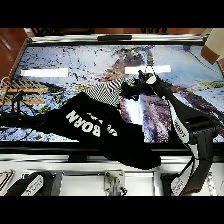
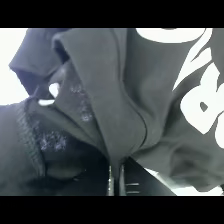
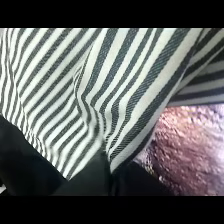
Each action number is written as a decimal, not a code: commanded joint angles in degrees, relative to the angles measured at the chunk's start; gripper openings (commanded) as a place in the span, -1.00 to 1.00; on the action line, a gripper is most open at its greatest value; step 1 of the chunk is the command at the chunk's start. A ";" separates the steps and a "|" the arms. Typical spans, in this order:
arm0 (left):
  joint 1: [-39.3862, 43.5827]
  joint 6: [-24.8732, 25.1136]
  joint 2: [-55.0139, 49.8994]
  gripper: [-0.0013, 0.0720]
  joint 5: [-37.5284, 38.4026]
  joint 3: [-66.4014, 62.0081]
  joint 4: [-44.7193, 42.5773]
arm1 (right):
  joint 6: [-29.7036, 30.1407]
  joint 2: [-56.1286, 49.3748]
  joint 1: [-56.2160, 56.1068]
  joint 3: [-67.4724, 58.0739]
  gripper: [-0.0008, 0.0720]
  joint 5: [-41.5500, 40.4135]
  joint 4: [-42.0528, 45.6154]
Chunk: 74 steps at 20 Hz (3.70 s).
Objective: Fold the shirts.
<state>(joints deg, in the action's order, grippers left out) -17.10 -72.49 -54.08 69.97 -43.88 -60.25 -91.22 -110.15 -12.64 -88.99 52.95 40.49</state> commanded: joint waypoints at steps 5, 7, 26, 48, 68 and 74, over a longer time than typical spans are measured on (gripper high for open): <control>0.87 -0.24 -0.26 -0.83 -28.02 -1.44 26.05 | -0.13 9.46 7.15 -0.22 -0.79 2.69 13.14; 3.93 -0.26 -2.03 -0.83 -38.97 -3.50 29.03 | -3.32 14.86 11.93 -0.17 -0.79 12.22 25.66; 8.59 -5.33 -51.04 1.00 2.93 -58.10 21.75 | -4.13 54.77 17.53 46.53 -0.79 0.11 16.41; 30.75 -6.56 -33.57 0.25 -13.33 -13.07 20.61 | 0.42 54.77 17.53 46.45 -0.79 0.39 14.01; -9.57 -8.33 -21.81 -0.83 6.75 -54.60 19.50 | 0.39 57.18 17.53 15.15 -0.79 -11.39 29.00; -9.64 -8.31 -22.64 -0.83 10.99 -54.40 17.18 | -1.44 60.22 17.53 15.15 -0.79 -3.76 42.69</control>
<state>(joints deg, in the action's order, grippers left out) -26.15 -80.64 -76.58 77.97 -97.80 -42.02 -91.13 -51.37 4.84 -73.41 46.94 75.57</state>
